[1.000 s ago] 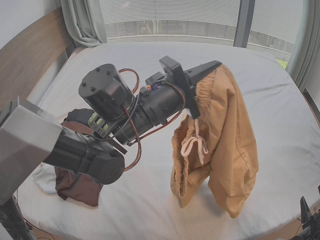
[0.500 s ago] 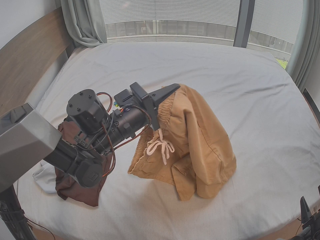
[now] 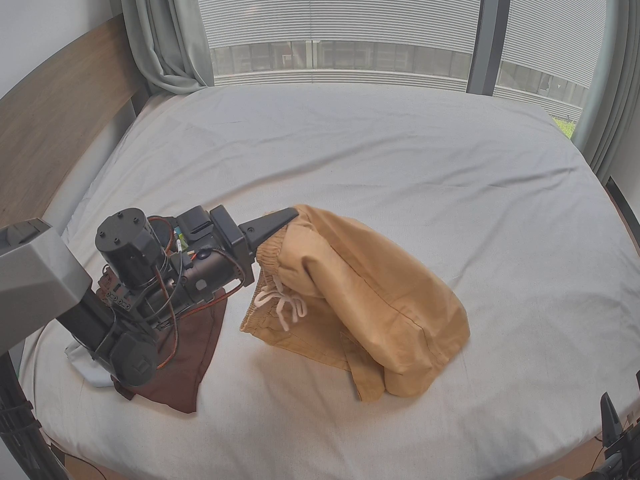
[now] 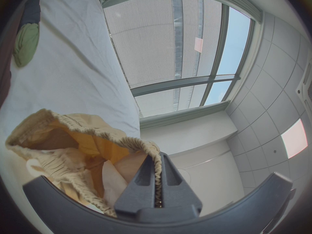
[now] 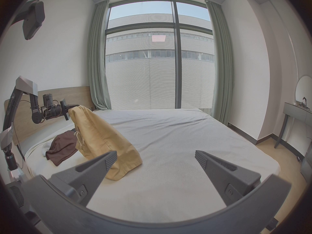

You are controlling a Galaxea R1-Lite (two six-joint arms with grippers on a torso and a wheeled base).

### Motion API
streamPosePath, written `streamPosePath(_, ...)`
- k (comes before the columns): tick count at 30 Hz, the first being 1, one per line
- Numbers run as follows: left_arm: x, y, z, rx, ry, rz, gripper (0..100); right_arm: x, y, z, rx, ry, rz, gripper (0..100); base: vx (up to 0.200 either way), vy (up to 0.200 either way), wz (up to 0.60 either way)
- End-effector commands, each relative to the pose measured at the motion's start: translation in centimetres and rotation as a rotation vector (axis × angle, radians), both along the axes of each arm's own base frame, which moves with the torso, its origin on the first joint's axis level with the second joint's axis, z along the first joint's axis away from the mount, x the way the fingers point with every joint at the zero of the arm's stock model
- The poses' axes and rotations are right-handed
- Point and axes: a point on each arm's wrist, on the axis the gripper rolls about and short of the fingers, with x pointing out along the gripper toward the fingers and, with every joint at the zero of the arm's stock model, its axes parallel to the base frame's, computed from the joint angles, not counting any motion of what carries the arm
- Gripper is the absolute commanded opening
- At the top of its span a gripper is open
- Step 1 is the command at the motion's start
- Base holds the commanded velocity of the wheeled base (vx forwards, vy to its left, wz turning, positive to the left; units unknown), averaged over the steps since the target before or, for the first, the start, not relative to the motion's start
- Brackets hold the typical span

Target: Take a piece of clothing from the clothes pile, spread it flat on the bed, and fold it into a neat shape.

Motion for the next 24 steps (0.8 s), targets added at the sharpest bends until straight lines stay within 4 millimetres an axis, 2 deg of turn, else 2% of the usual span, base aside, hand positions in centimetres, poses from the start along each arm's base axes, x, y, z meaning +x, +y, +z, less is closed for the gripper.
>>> streamPosePath(1,0.0,1.9,-0.9,0.035,0.019,0.048,0,0.1,0.0,-0.5,-0.001,0.009,0.000,100,0.000,0.000,0.00)
streamPosePath(4,0.2,3.0,-1.1,0.061,0.005,0.054,0,0.1,0.0,-0.5,-0.001,0.009,0.000,100,0.000,0.000,0.00)
streamPosePath(8,0.1,3.2,-2.0,0.156,-0.065,0.063,0,0.1,0.0,-0.5,-0.001,0.009,0.000,100,0.000,0.000,0.00)
streamPosePath(11,0.4,3.1,-3.4,0.235,-0.105,0.079,0,0.1,0.0,-0.5,-0.001,0.009,0.000,100,0.000,0.000,0.00)
streamPosePath(12,0.6,3.1,-4.8,0.312,-0.142,0.092,0,0.1,0.0,-0.5,-0.002,0.009,0.000,100,0.000,0.000,0.00)
streamPosePath(15,0.7,3.0,-5.8,0.350,-0.147,0.091,0,0.1,0.0,-0.5,-0.002,0.009,0.000,100,0.000,0.000,0.00)
streamPosePath(16,1.2,2.9,-7.4,0.415,-0.164,0.119,0,0.1,0.0,-0.5,-0.002,0.009,0.000,100,0.000,0.000,0.00)
streamPosePath(24,1.8,2.6,-9.7,0.496,-0.141,0.200,0,0.1,0.0,-0.5,-0.004,0.007,0.000,100,0.000,0.000,0.00)
